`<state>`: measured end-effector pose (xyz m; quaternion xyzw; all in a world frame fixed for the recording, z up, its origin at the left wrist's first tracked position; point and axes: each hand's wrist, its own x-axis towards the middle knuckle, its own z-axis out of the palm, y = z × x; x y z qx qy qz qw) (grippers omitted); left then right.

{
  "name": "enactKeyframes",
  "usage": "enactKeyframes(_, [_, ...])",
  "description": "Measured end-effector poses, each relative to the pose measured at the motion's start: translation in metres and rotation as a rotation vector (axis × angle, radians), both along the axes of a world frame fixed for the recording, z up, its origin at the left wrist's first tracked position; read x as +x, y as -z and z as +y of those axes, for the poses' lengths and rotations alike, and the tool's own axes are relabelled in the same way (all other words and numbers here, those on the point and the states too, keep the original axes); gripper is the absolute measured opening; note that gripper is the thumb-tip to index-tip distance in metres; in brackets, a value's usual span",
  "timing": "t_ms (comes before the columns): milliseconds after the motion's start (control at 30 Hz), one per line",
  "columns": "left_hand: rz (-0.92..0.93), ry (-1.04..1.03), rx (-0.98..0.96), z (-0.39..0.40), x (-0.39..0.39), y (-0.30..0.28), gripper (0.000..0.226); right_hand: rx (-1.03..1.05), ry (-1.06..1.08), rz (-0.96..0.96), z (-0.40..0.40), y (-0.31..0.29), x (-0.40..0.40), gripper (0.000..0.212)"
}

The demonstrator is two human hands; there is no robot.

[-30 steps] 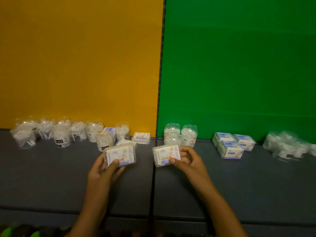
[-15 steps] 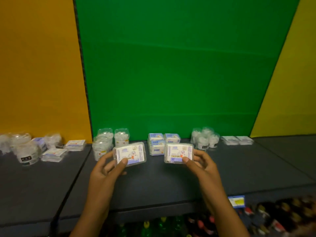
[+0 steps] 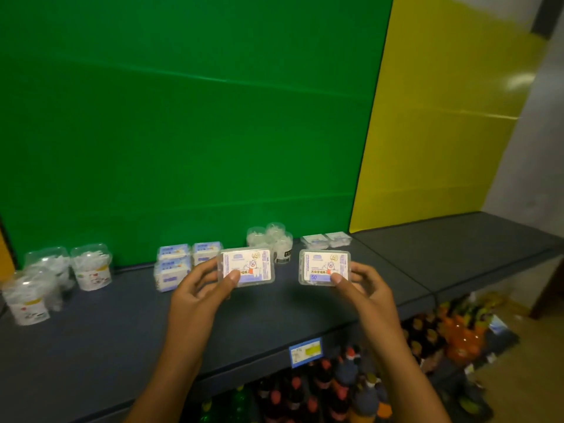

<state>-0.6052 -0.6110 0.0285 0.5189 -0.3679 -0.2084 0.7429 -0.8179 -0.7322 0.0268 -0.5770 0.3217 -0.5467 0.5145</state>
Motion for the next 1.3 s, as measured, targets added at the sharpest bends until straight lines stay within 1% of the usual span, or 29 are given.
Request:
enactKeyframes(133, [-0.014,0.053,-0.006,-0.045,-0.015,0.000,0.026,0.007,0.037,-0.005,-0.034,0.003,-0.022,0.030])
enactKeyframes(267, [0.001,0.071,-0.007,-0.097,-0.023,0.002,0.035,-0.007,0.083,0.016,-0.080,0.002,-0.033,0.030])
enactKeyframes(367, [0.009,0.078,-0.014,-0.138,-0.028,-0.002,0.030,-0.023,0.103,0.029,-0.121,-0.005,-0.036,0.030])
enactKeyframes(433, [0.007,0.081,0.001,-0.164,-0.030,-0.003,0.034,-0.041,0.107,0.038,-0.148,-0.013,-0.037,0.030])
enactKeyframes(567, [-0.054,0.080,0.061,-0.204,-0.030,0.001,0.046,-0.055,0.076,0.020,-0.194,-0.015,-0.032,0.035])
enactKeyframes(733, [-0.136,0.105,0.139,-0.244,-0.034,0.007,0.039,-0.049,0.021,0.058,-0.239,-0.006,-0.031,0.040])
enactKeyframes(833, [-0.201,0.101,0.214,-0.265,-0.036,0.016,0.038,-0.054,-0.008,0.072,-0.258,-0.001,-0.034,0.047])
enactKeyframes(967, [-0.361,0.062,0.389,-0.288,-0.044,0.029,0.034,-0.039,-0.063,0.094,-0.282,0.005,-0.039,0.050])
enactKeyframes(1067, [-0.412,0.024,0.502,-0.305,-0.048,0.035,0.033,-0.011,-0.106,0.088,-0.310,0.007,-0.043,0.049])
enactKeyframes(1167, [-0.451,-0.067,0.606,-0.322,-0.053,0.039,0.034,-0.012,-0.151,0.081,-0.336,0.010,-0.049,0.046])
enactKeyframes(1300, [-0.490,-0.160,0.718,-0.342,-0.061,0.046,0.041,0.005,-0.206,0.056,-0.365,0.016,-0.061,0.041])
